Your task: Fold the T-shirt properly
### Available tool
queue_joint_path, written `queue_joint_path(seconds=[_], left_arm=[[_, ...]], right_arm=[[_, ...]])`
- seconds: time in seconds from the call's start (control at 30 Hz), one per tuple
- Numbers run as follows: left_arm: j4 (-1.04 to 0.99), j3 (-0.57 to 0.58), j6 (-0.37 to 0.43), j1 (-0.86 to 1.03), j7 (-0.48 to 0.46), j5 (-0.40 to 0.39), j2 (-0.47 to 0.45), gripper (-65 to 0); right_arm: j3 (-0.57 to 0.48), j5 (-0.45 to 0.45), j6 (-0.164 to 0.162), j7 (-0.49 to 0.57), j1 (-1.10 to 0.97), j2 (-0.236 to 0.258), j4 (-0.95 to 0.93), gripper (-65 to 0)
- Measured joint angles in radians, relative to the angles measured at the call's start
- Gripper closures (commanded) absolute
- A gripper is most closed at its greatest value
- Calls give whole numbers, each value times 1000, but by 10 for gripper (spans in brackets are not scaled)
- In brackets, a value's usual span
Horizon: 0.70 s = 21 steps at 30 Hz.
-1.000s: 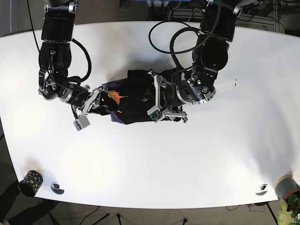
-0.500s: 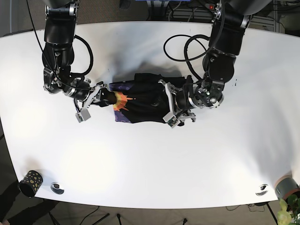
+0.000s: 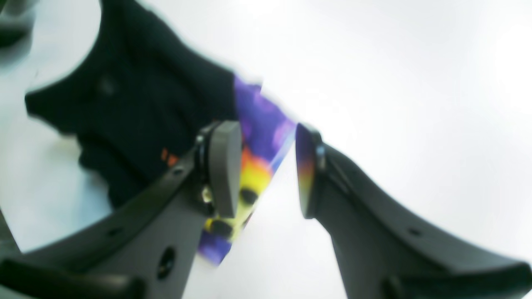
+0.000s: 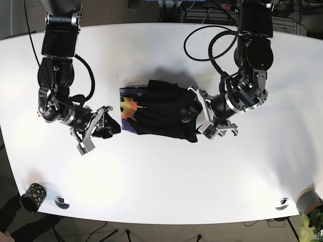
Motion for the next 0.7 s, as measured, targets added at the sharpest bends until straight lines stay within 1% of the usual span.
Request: queue_joint_path(seconds=[0.03, 0.07, 0.17, 0.2, 0.27, 0.3, 0.37, 0.43, 0.5, 0.57, 0.63, 0.7], left_arm=[[10, -2, 0, 11, 13, 0, -1, -287], [10, 0, 1, 13, 14, 0, 3, -287], [11, 31, 18, 40, 16, 21, 19, -287], [10, 47, 18, 49, 15, 28, 28, -287], [0, 85, 10, 74, 13, 34, 57, -287], [-9, 95, 5, 77, 15, 42, 68, -287], [-35, 117, 3, 84, 16, 61, 95, -287], [-69, 125, 5, 76, 10, 71, 105, -287], [-137, 122, 8, 62, -2, 98, 116, -287], [-220, 117, 8, 44, -21, 106, 115, -287], [-274, 109, 2, 27, -82, 95, 100, -287], [-322, 95, -12, -5, -114, 79, 77, -287]], right_arm=[[1, -23, 2, 6, 24, -3, -30, -203], [2, -54, -5, 11, 44, -9, -49, -203], [6, -135, -10, 26, 111, -40, -151, -203], [6, -159, -4, 34, 128, -53, -178, -203], [3, -232, -3, 86, 152, -90, -231, -203], [2, -248, -4, 113, 158, -101, -247, -203], [2, -312, -2, 178, 168, -128, -288, -203], [2, -372, 1, 214, 174, -145, -324, -203], [2, -428, -3, 245, 171, -158, -355, -203], [3, -454, -1, 265, 164, -161, -373, -203], [5, -452, -2, 275, 153, -157, -384, -201], [7, -448, -1, 290, 130, -147, -376, -201]])
